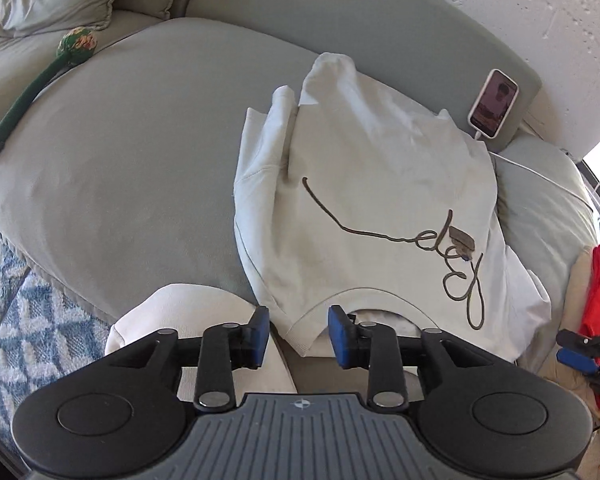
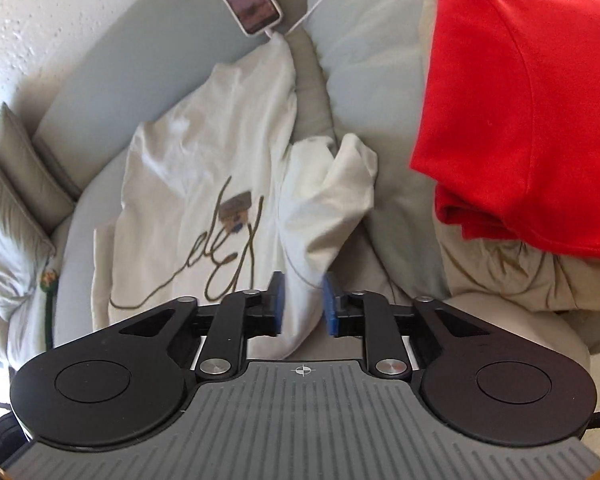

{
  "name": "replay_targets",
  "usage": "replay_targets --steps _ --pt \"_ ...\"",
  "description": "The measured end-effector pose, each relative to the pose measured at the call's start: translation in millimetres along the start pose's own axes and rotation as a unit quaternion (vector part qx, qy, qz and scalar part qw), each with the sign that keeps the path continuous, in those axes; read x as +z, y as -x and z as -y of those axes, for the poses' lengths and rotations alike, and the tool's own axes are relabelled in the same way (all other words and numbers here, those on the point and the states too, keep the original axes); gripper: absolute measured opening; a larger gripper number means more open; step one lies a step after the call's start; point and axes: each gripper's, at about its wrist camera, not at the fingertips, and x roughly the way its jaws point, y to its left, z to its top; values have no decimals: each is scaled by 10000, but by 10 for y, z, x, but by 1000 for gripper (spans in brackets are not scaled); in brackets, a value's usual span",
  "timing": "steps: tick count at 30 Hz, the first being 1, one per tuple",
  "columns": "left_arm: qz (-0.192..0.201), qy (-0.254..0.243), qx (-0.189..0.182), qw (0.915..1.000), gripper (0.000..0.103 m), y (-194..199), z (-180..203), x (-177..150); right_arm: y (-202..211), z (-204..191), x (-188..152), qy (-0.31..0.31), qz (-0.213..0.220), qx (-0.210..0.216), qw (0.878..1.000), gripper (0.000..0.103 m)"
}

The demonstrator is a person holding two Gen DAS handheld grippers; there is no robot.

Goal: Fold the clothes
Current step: 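Lower the sweatshirt onto the sofa and open both grippers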

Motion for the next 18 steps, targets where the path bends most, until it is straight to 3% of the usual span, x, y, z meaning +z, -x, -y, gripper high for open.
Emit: replay_targets --steps 1,5,7,8,9,12,15,18 --pt "90 -64 -22 9999 34 -33 17 -1 40 -44 -29 101 -20 1 9999 41" --pt "91 -321 -80 9994 27 -327 177 40 -31 -359 -121 671 -173 429 9967 41" --pt "16 -714 -234 9972 17 -491 357 27 -195 -588 -215 1136 -340 603 9911 34" --pt "-1 -903 -257 9956 18 -574 429 10 -305 -711 -275 1411 -425 579 9874 27" --pt "-9 -1065 -195 9941 21 -665 478 -10 -416 -834 -335 1685 -509 554 9828 14" --pt "-598 -1130 160 9917 22 -982 464 -54 -754 -1072 -488 2208 -729 144 9725 14" --pt "-813 -918 -297 9920 21 -821 295 -5 -928 -1086 -592 2319 -1089 -356 9660 16" --pt "-448 -561 -680 9951 24 -565 -9 53 -732 -1111 -584 2327 -1366 -301 9624 17"
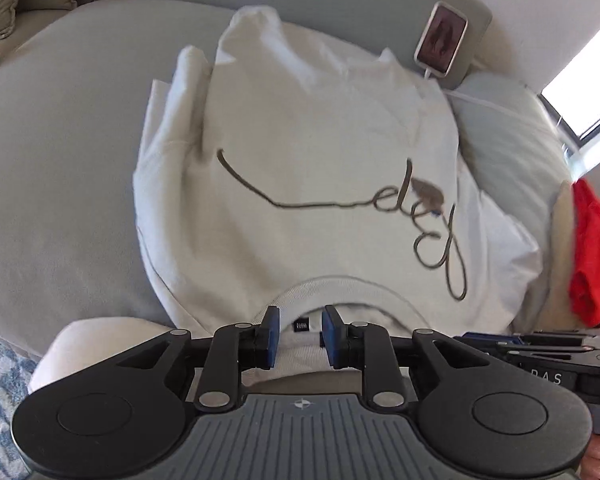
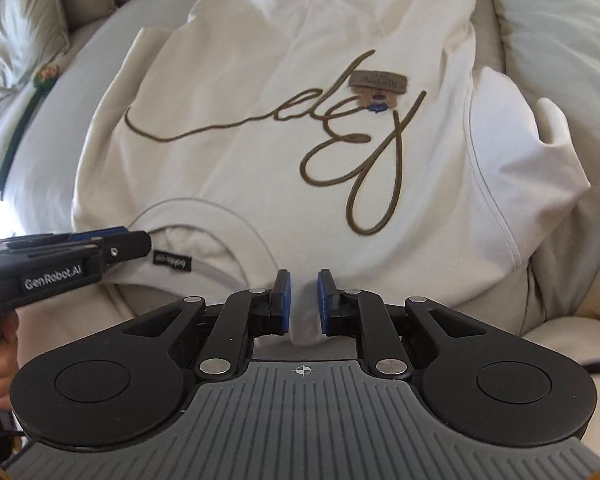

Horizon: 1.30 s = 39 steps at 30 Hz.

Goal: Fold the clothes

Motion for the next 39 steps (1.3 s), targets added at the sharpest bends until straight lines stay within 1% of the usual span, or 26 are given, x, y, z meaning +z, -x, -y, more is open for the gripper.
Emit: replay_targets --steps 1,2,3,4,5,6,8,10,12,14,16,20,21,24,25,28,29,31,33,35,36,37,38,39 --pt "185 99 33 9998 25 90 -97 6 88 -2 -2 -50 54 78 9999 17" --pt "349 216 68 9991 29 161 -194 15 180 -19 2 -90 183 144 9997 19" --pt "498 357 79 9981 32 228 -302 30 269 -34 12 -136 314 207 9992 25" --pt "626 498 67 9968 34 289 -411 50 354 -54 40 -203 452 281 9984 38" --pt "733 628 55 9953 36 335 -518 76 440 -91 89 -257 583 375 9973 42" --pt "820 748 76 9938 42 368 -621 114 513 -141 141 -264 687 459 9962 47" --pt "947 965 164 9907 46 411 -820 203 621 -258 247 -236 818 607 9945 53" --pt "996 1193 192 9877 46 409 -1012 292 653 -386 363 -215 850 719 9936 65" --pt "1010 1449 75 9842 46 337 -1192 387 632 -489 458 -210 847 866 9924 71" --pt "948 1714 -92 9806 46 221 -1358 483 583 -564 542 -287 863 1032 9905 71" --pt "891 1889 -167 9778 46 84 -1465 582 528 -603 614 -465 911 1207 9874 71" --pt "903 1939 -243 9766 46 -209 -1556 797 522 -676 735 -689 1102 1660 9775 68" --pt "887 1971 -270 9760 46 -314 -1585 856 518 -697 766 -694 1126 1708 9764 68" --pt "722 2237 -583 9702 41 -674 -1679 999 457 -741 831 -698 1093 1642 9779 68" --pt "647 2324 -635 9684 41 -797 -1706 1038 423 -739 844 -719 1060 1608 9786 68" --pt "508 2463 -635 9658 38 -1092 -1751 1108 320 -695 856 -825 949 1548 9799 68" --pt "542 2472 -658 9652 35 -1155 -1779 1127 295 -675 856 -854 926 1522 9803 68" --pt "602 2466 -748 9644 35 -1249 -1813 1182 269 -632 858 -885 921 1455 9811 68" --pt "589 2394 -798 9658 35 -1338 -1799 1266 250 -587 861 -909 934 1393 9816 68" --pt "571 2224 -735 9705 35 -1412 -1762 1350 223 -550 867 -929 925 1332 9824 68" --pt "557 2111 -652 9737 31 -1436 -1734 1391 204 -536 870 -932 897 1301 9830 68" --pt "524 2002 -519 9770 24 -1445 -1704 1420 187 -527 867 -947 874 1278 9834 68" --pt "483 1899 -361 9800 1 -1445 -1678 1438 173 -516 862 -969 848 1265 9836 68" --pt "477 1831 -299 9815 1 -1429 -1663 1443 168 -506 854 -980 826 1264 9837 68"
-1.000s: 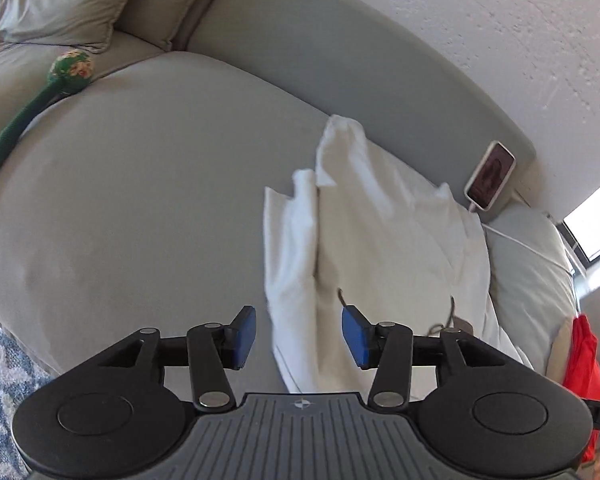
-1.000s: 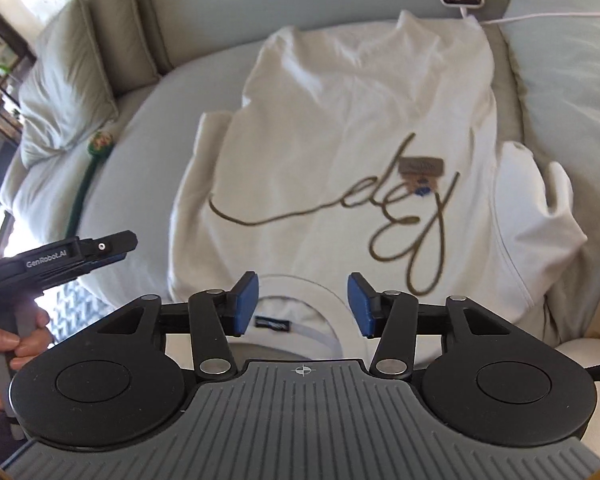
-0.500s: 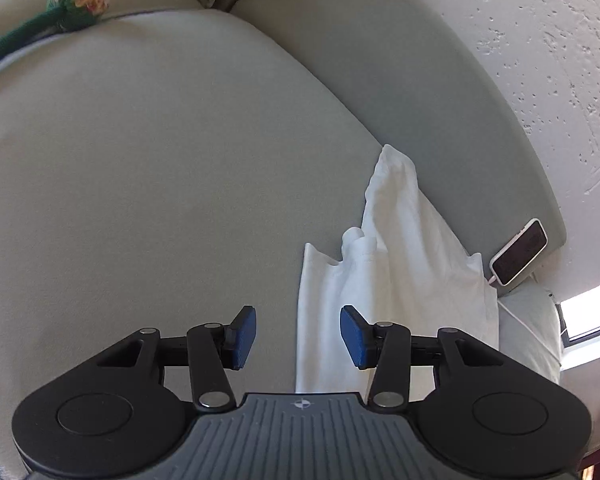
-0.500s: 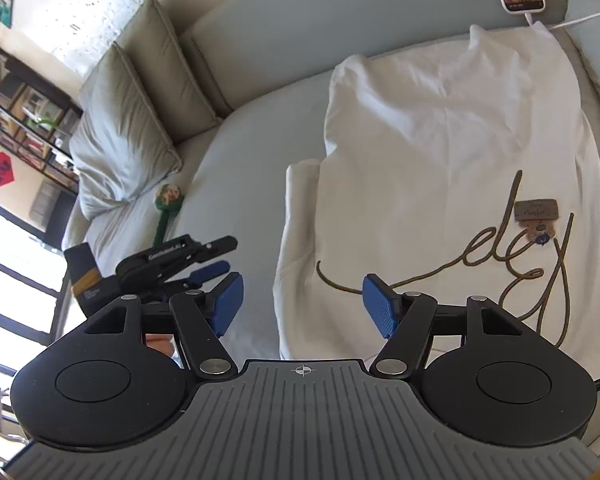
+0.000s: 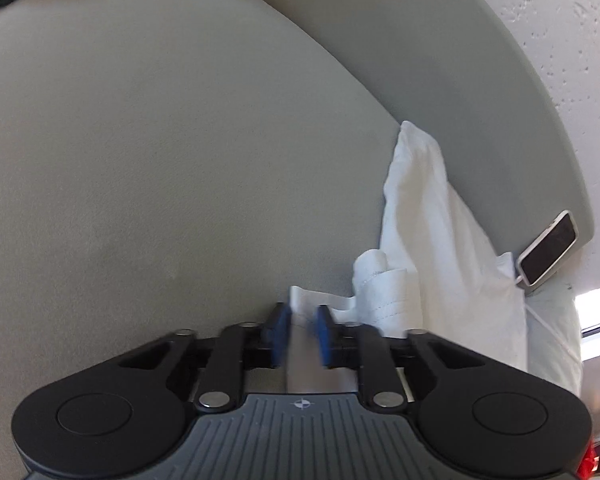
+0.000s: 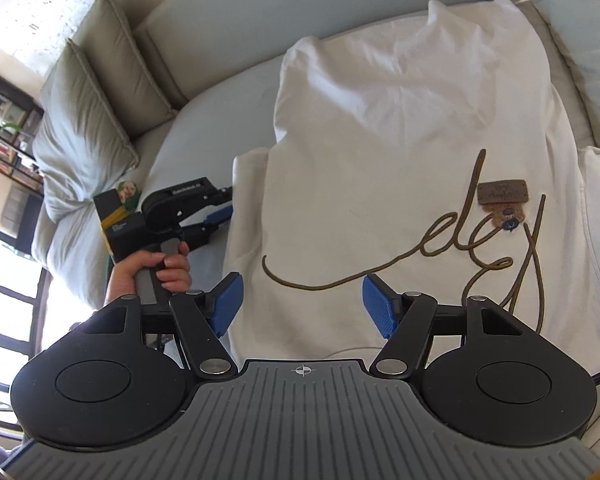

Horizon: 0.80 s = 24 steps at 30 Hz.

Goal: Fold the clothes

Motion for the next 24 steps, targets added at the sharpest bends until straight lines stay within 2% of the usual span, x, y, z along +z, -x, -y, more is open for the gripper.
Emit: replay_targets --steps 2,5,9,11,15,17,19,22,24 --pt "124 -9 57 9999 0 111 6 -24 12 13 -9 10 -20 0 10000 68" --pt "717 10 132 9973 0 506 -13 -91 64 33 -22 15 0 25 10000 68" --pt "1689 -16 384 9849 0 1167 -132 -245 141 76 -37 -74 59 99 9999 68" --pt "1902 -71 725 9790 0 1281 -230 -283 156 86 -51 -89 64 139 9998 68" --pt "1675 60 1078 9799 0 1219 -506 -341 99 79 -99 -161 -121 265 9994 68" --pt "1641 157 1369 9768 0 1195 -548 -370 61 48 -132 -158 -255 328 9990 68" --pt "1774 345 1415 9733 0 1303 -568 -443 84 25 -162 -98 -283 318 9990 68" --pt "1919 240 1611 9678 0 1438 -524 -520 146 8 -204 -12 -277 289 9992 68" --pt "1678 90 1725 9706 4 1396 -522 -510 194 54 -255 -32 -291 272 9992 69"
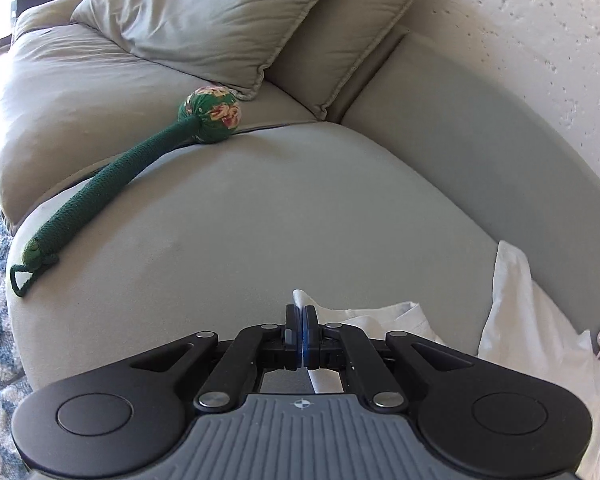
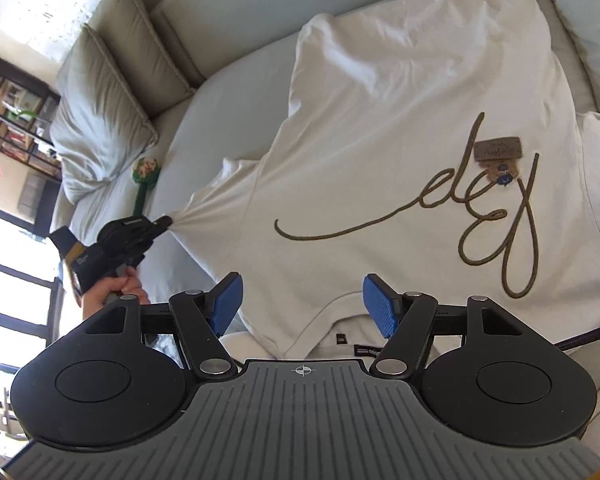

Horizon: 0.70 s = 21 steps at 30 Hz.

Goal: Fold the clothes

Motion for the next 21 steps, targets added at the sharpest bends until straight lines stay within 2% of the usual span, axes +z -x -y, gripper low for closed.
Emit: replay_targets --steps 2,3,5,12,16,17,19,21 --pt "-176 22 112 9998 9 -13 -25 -5 -12 59 -20 -102 -69 -38 9999 69" --pt "-125 162 146 9997 22 56 -55 -21 -5 83 -33 -148 -97 -66 9998 69" --pt "13 346 65 9994 40 271 -87 -69 68 123 -61 -162 -79 -109 9998 69" --pt "-589 -452 -473 9961 41 1079 70 -427 632 492 -189 -565 222 -255 9978 71" --pt "-756 -727 -674 9922 45 1288 177 -698 1053 702 -325 -746 591 -298 9950 72" --pt "-769 -827 -689 9912 46 1301 231 -766 1138 753 -363 -789 687 -320 9940 74" --pt "-759 -1066 -693 9890 46 1292 380 -902 1204 900 -415 -1006 842 -363 9907 89" --pt "-746 -1246 -730 9867 46 1271 554 -1041 1221 1069 -440 -1286 965 -383 9862 89"
